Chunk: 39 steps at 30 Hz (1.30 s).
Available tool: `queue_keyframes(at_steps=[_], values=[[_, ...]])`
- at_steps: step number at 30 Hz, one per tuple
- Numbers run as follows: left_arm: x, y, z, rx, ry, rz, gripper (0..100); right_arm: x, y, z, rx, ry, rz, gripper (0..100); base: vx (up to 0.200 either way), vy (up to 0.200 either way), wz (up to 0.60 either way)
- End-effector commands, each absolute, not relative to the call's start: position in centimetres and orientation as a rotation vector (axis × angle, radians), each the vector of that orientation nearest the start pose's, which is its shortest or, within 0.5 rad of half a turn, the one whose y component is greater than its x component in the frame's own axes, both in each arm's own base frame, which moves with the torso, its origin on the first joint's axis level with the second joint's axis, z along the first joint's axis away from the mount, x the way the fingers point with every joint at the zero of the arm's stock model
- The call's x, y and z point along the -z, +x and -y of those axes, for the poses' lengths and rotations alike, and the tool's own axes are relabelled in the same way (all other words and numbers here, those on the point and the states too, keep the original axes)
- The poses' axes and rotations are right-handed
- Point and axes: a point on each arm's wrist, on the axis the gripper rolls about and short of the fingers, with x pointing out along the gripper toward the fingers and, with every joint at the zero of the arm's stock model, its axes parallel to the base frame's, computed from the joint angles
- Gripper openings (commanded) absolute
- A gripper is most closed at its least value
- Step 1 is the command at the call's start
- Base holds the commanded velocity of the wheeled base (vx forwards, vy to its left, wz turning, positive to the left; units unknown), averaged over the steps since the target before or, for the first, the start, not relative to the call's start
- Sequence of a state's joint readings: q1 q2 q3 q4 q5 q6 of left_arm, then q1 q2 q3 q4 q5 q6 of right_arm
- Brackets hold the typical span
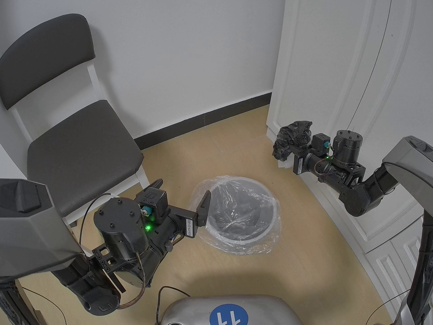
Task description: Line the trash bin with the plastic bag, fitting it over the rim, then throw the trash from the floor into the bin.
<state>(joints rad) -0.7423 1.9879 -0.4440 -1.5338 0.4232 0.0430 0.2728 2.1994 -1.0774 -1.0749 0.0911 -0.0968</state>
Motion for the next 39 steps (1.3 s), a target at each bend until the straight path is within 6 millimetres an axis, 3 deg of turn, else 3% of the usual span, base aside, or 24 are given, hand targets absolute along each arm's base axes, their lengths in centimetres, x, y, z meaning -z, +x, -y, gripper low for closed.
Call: queue_keyframes(at_steps=[1, 6, 10, 16, 22, 28, 39], values=[[-10.5, 22.4, 19.4, 0.321, 0.065, 0.009, 100, -9.7, 39.4, -14.8, -0.45, -0.102, -0.029, 0, 0.0, 0.0, 0.0], [-10.7, 22.5, 19.2, 0.316, 0.066, 0.015, 100, -6.3, 39.8, -17.7, -0.522, -0.071, -0.085, 0, 0.0, 0.0, 0.0], [-10.9, 22.5, 19.2, 0.316, 0.063, 0.02, 100, -5.2, 38.8, -19.5, -0.586, -0.001, -0.143, 0, 0.0, 0.0, 0.0], [-10.8, 22.5, 19.3, 0.316, 0.067, 0.018, 100, -4.0, 37.6, -20.7, -0.646, 0.001, -0.187, 0, 0.0, 0.0, 0.0], [-10.7, 22.5, 19.2, 0.314, 0.069, 0.015, 100, -1.6, 37.6, -21.4, -0.665, -0.009, -0.24, 0, 0.0, 0.0, 0.0], [-10.6, 22.7, 19.2, 0.31, 0.071, 0.014, 100, -0.7, 37.5, -21.6, -0.69, -0.012, -0.269, 0, 0.0, 0.0, 0.0], [-10.8, 22.7, 19.1, 0.308, 0.069, 0.018, 100, 5.0, 39.6, -21.3, -0.751, 0.044, -0.273, 0, 0.0, 0.0, 0.0]])
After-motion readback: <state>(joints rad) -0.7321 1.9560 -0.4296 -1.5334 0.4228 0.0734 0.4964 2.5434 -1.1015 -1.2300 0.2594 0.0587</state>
